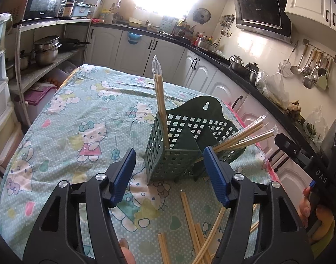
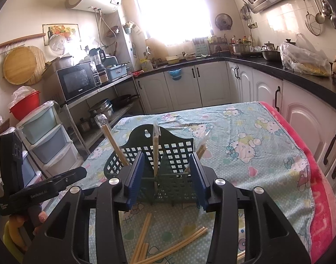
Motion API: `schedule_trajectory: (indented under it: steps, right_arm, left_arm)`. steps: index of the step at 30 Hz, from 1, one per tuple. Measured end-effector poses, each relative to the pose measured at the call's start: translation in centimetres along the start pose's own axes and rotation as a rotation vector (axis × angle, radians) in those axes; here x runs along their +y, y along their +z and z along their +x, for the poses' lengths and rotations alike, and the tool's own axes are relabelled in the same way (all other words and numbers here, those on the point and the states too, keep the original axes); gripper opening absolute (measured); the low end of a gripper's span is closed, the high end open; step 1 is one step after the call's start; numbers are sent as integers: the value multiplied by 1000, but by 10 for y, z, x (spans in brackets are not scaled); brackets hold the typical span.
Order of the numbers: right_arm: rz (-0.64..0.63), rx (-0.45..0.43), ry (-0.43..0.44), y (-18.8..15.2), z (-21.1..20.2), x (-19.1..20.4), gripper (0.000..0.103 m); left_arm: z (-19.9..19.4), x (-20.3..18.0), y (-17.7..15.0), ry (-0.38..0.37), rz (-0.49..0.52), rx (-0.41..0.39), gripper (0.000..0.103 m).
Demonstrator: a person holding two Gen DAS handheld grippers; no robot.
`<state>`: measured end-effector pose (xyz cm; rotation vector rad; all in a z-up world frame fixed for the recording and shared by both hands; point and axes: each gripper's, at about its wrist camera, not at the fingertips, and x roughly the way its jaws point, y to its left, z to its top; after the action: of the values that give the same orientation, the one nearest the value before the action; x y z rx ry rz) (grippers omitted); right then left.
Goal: Organize utensils
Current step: 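Move both open tools back down toward the chopsticks lying on the cloth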
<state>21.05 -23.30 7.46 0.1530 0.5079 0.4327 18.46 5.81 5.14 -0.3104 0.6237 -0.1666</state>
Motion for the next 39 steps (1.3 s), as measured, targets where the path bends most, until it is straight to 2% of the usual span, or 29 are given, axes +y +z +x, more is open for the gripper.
schedule_trajectory:
  steps: [6, 8, 13, 16, 39]
  right_arm:
    - [-6, 8, -3, -3, -5, 1, 46]
    - [-8, 10, -6, -5, -6, 0, 49]
    - [-9, 23, -9, -10, -8, -1, 50]
    - [-10, 31, -11, -14, -9, -3, 51]
    - [1, 100, -58, -44, -18, -26, 55]
  left_arm:
    - [-2, 1, -5, 0, 3, 1, 68]
    - [-2, 2, -7, 1, 3, 3, 74]
    - [-1, 3, -11, 4, 1, 13, 79]
    - [0, 2, -14, 5, 1, 22, 86]
    - [14, 4, -39, 32, -7, 104, 89]
